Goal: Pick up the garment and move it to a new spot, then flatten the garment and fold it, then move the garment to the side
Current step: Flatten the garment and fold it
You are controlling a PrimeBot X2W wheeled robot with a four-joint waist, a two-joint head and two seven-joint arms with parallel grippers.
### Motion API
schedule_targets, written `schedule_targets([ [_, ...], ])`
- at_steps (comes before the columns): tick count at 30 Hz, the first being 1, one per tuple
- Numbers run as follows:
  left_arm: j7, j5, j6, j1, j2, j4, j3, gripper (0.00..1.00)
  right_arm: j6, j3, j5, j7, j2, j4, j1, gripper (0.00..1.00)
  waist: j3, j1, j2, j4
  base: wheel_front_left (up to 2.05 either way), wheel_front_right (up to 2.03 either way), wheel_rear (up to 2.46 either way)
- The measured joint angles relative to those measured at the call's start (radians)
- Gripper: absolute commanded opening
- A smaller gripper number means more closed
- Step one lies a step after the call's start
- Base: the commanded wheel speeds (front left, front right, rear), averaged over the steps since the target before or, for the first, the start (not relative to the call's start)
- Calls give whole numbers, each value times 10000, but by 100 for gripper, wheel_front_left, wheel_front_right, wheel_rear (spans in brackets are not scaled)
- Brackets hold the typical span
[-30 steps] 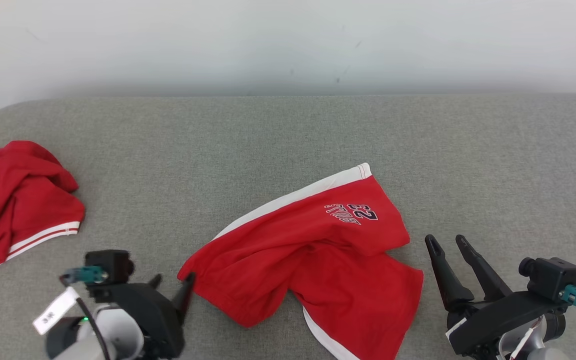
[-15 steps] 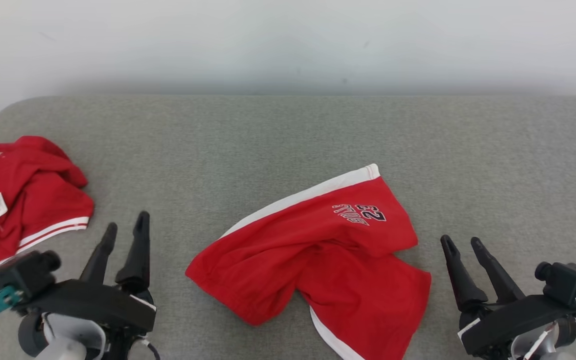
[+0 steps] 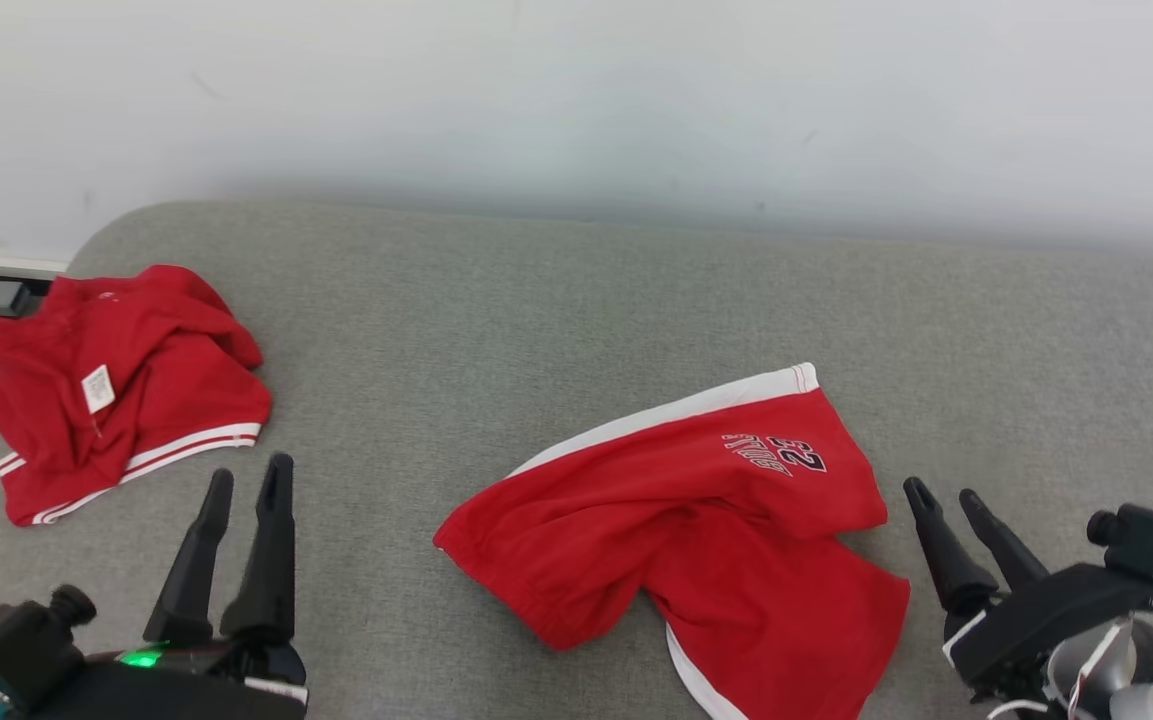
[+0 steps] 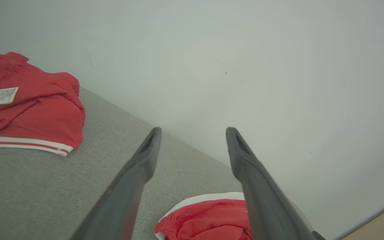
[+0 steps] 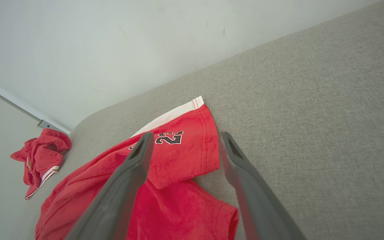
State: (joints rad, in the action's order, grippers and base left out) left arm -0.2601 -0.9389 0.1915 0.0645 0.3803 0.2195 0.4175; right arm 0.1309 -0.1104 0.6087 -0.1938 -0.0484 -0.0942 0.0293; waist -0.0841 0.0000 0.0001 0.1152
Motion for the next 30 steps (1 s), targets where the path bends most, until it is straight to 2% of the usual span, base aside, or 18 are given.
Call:
schedule_targets([
  [5,182,690,-54,-164,491,-226,479,100,0,-495,-263,-1009,0,-408,591,100,172,0,0,200,0,0,0],
  [9,428,1396,186,-172,825,-391,876,100,0,-1062,-901,-2192,0,-1011,1428,100,310,-1,-1,436,0,0,0],
  [15,665,1720,370,-132,784,-397,1229,100,0,-2217,-2291,-4184,-8,-2510,2727,100,453,0,0,874,0,0,0],
  [19,773,1730,372,-71,729,-412,1354,100,0,-2612,-2972,-5267,-2,-3503,3591,100,476,0,0,1215,0,0,0],
  [23,855,1707,364,-12,677,-439,1417,100,0,-2805,-3576,-5841,0,-4311,4195,100,450,0,0,1542,0,0,0],
  [24,894,1662,353,2,637,-456,1463,100,0,-3030,-4109,-5958,13,-4602,4307,100,428,0,0,1685,0,0,0],
  [30,932,1632,265,32,548,-537,1599,100,0,-3382,-5056,-6353,8,-5156,4514,100,362,0,0,2016,0,0,0],
])
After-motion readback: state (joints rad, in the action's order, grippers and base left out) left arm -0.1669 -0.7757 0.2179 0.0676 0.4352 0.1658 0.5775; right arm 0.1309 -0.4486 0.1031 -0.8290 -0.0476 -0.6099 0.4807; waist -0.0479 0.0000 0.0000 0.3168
